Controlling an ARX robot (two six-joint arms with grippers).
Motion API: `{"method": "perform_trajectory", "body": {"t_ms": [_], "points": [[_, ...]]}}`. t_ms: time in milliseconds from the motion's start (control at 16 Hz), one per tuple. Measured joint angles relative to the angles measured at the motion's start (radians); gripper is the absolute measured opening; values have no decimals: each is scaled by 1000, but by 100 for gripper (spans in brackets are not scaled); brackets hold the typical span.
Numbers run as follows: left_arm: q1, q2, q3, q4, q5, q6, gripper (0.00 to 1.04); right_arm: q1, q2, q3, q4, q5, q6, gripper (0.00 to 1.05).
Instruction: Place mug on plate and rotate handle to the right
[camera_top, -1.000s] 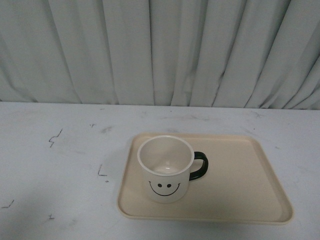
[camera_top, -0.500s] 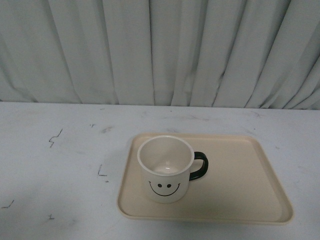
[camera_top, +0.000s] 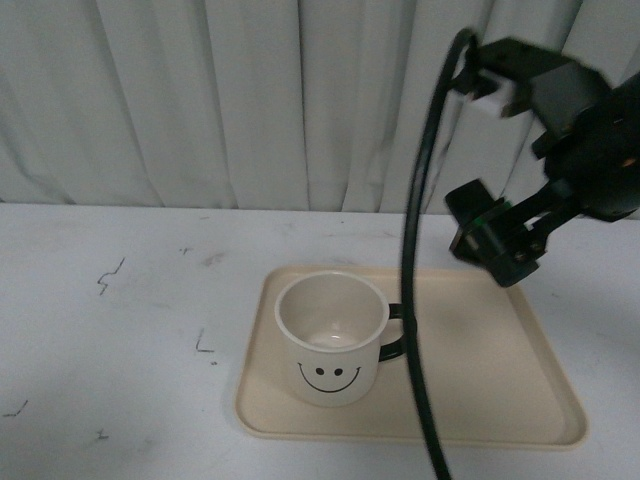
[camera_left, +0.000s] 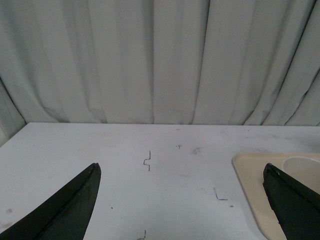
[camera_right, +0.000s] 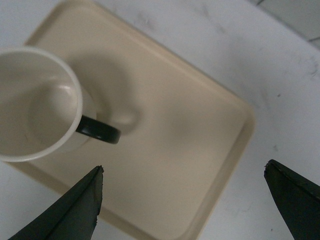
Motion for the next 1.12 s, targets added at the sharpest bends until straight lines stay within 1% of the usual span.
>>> {"method": "perform_trajectory", "body": {"t_ms": [62,250,500,562,688,812,1125], "points": [[0,0,0,0,0,0,98,18,43,48,-52,11,0,98],[0,0,0,0,0,0,98,37,89,100,-89,14,8,98],[0,0,0,0,0,0,98,58,149,183,-132,-10,29,98],[0,0,0,0,0,0,98,66,185,242,-166,-45,55,98],[0,0,0,0,0,0,98,85,239,319,-202,-57,106,98],[0,0,0,0,0,0,98,105,294,361,-218,-68,148,98],[0,0,0,0,0,0,98,137,379,413,-204,-50,182,98]]}}
